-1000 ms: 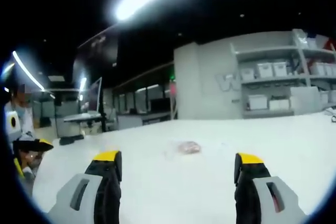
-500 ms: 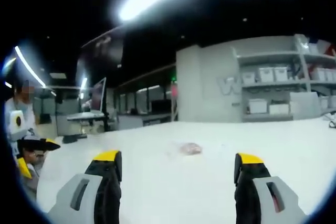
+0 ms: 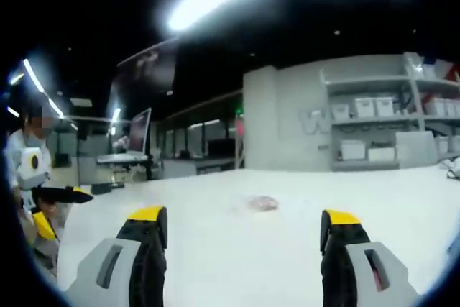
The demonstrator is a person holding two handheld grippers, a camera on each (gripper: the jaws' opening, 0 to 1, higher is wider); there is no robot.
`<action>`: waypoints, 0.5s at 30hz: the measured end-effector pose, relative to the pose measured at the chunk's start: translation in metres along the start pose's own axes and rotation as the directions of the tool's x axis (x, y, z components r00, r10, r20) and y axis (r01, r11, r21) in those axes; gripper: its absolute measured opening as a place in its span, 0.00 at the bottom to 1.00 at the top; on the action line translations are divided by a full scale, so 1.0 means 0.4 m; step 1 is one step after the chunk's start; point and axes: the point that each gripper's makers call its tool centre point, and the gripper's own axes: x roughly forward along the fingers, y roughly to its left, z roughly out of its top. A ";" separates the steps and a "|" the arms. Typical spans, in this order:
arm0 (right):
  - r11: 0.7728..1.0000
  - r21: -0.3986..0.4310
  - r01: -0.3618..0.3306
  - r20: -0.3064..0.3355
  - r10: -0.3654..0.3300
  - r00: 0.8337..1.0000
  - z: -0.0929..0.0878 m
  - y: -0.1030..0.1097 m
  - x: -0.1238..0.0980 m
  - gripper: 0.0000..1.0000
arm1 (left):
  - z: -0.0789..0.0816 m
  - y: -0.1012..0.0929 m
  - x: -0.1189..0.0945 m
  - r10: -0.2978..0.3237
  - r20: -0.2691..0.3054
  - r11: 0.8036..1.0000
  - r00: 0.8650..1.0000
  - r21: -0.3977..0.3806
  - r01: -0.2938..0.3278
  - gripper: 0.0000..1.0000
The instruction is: Open the resealable bag by pulling the two sides of the seal apart until the entire bag opening is separated and visibly accessible.
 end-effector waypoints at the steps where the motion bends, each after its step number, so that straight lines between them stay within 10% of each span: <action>1: 1.000 0.000 0.000 0.001 0.000 1.000 0.000 0.000 0.000 0.89 | 0.001 0.000 0.000 -0.001 0.001 1.000 1.000 0.001 0.001 0.94; 15: 0.998 -0.060 0.000 -0.010 0.000 1.000 -0.004 0.011 -0.008 0.88 | 0.001 -0.005 0.002 -0.005 -0.001 1.000 1.000 0.004 0.005 0.94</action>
